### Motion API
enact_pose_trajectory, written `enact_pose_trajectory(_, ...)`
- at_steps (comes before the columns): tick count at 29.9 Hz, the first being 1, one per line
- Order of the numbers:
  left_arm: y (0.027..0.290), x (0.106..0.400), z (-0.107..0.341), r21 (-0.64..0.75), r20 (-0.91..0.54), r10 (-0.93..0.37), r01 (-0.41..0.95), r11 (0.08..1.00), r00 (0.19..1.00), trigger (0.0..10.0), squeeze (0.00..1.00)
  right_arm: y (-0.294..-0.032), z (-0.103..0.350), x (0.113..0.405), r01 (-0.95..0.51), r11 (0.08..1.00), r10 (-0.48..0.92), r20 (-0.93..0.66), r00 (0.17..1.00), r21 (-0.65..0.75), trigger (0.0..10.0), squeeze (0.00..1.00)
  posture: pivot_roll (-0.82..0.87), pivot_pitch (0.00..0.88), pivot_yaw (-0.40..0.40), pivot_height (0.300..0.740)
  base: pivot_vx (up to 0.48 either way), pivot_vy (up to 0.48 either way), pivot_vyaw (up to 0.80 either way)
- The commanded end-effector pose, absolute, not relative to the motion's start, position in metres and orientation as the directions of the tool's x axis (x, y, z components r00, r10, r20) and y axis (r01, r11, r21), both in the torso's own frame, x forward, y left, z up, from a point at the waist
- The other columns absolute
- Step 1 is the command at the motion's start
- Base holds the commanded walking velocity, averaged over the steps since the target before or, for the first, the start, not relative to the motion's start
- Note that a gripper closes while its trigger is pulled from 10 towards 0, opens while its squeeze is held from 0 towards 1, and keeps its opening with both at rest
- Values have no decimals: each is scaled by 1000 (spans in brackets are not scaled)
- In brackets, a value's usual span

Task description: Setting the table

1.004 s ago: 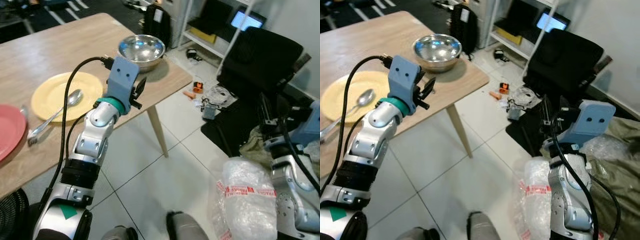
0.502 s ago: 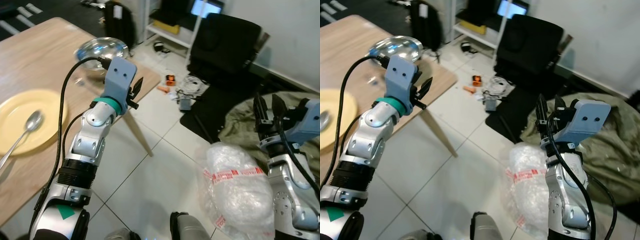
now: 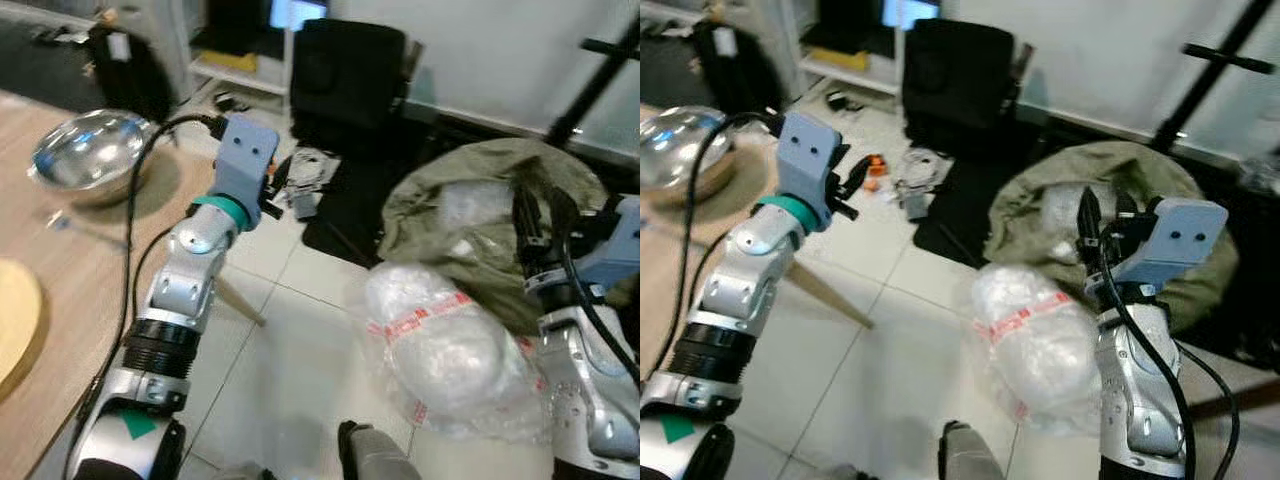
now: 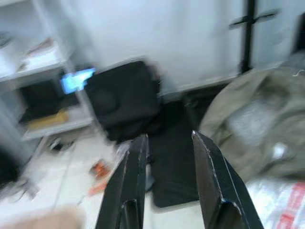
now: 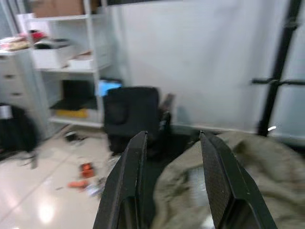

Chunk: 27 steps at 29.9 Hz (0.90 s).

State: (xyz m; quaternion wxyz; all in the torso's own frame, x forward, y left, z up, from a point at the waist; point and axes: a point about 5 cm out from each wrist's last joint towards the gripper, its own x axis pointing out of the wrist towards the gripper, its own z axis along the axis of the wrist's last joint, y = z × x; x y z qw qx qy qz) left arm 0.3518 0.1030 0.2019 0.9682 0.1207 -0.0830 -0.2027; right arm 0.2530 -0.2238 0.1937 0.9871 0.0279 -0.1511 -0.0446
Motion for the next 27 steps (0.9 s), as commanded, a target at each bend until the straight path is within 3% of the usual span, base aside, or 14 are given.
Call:
enact_pose_trajectory(1, 107, 352, 198, 265, 95, -406, 370, 890, 909, 10000, 0, -224, 191, 252, 81, 994, -100, 286, 953, 75, 10000, 0, 2, 17, 65, 740, 0, 0, -800)
enact_pose_trajectory(27, 97, 354, 199, 269, 103, -443, 403, 875, 891, 10000, 0, -224, 191, 251, 86, 994, -102, 289, 952, 68, 10000, 0, -29, 1, 78, 740, 0, 0, -800)
